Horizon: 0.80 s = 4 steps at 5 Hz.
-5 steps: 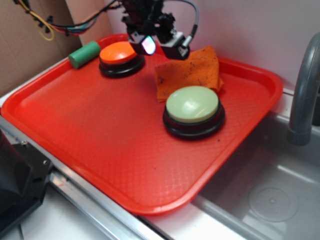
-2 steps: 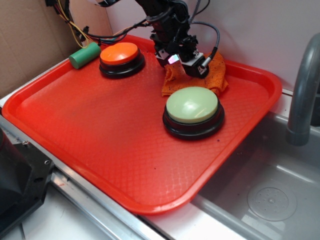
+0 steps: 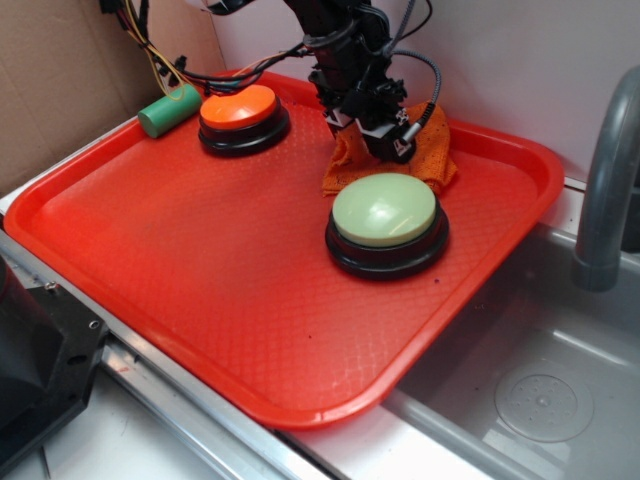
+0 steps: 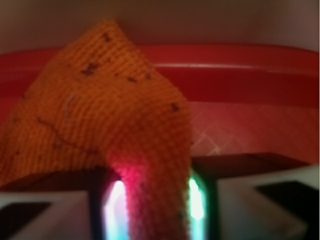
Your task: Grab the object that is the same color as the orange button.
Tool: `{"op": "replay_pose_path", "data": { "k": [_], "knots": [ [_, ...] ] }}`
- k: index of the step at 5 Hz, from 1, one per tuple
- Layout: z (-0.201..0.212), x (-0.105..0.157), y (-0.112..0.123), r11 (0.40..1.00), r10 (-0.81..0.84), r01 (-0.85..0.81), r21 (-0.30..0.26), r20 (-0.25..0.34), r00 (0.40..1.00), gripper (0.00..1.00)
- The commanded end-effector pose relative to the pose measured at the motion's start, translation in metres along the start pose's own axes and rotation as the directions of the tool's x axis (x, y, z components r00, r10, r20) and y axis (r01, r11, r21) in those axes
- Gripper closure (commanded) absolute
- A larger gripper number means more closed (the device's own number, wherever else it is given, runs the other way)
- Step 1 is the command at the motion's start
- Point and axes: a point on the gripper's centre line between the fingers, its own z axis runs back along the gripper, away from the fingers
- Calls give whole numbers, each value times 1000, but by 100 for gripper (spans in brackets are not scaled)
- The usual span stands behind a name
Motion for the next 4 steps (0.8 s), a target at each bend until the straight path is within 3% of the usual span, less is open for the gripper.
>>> {"op": "replay_pose_path", "data": {
  "k": [1, 3, 4],
  "knots": [
    [112, -16, -8, 998, 52, -54, 29, 66, 996, 100],
    [188, -74, -18, 1000, -7, 6, -15, -76, 997, 100],
    [207, -103, -18, 998, 53, -50, 30, -89, 995, 100]
  ]
}}
